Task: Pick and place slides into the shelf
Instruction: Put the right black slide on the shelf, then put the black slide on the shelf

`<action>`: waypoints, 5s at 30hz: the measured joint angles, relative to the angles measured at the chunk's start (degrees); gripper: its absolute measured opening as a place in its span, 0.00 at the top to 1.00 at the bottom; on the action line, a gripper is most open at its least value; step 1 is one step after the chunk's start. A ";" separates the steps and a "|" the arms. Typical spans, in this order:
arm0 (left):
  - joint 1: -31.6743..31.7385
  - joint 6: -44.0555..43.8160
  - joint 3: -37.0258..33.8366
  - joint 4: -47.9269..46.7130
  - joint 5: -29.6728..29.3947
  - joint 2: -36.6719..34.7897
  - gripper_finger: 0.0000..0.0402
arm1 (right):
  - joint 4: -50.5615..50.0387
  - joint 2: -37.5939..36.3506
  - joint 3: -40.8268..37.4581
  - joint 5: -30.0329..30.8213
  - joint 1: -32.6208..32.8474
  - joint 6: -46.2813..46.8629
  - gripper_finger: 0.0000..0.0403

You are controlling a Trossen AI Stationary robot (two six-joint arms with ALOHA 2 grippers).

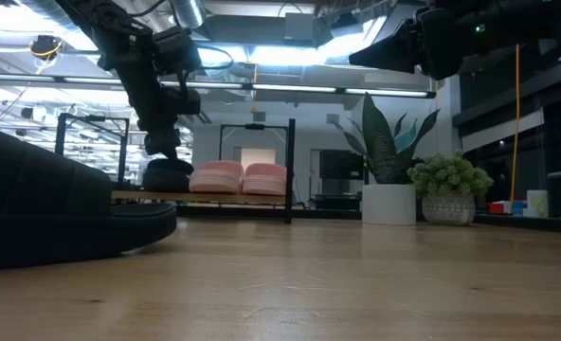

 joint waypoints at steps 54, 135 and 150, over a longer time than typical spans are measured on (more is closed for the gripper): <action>-1.79 8.76 0.00 -0.36 -5.20 -0.08 0.72 | -0.07 0.00 -0.02 -0.01 0.00 0.00 0.97; 1.94 13.67 0.00 3.45 -3.14 4.85 0.71 | -1.01 0.00 -0.07 0.02 0.00 -0.17 0.97; -3.57 13.27 0.00 3.73 -9.12 4.81 0.69 | -0.98 0.00 -0.04 0.02 -0.02 -0.07 0.97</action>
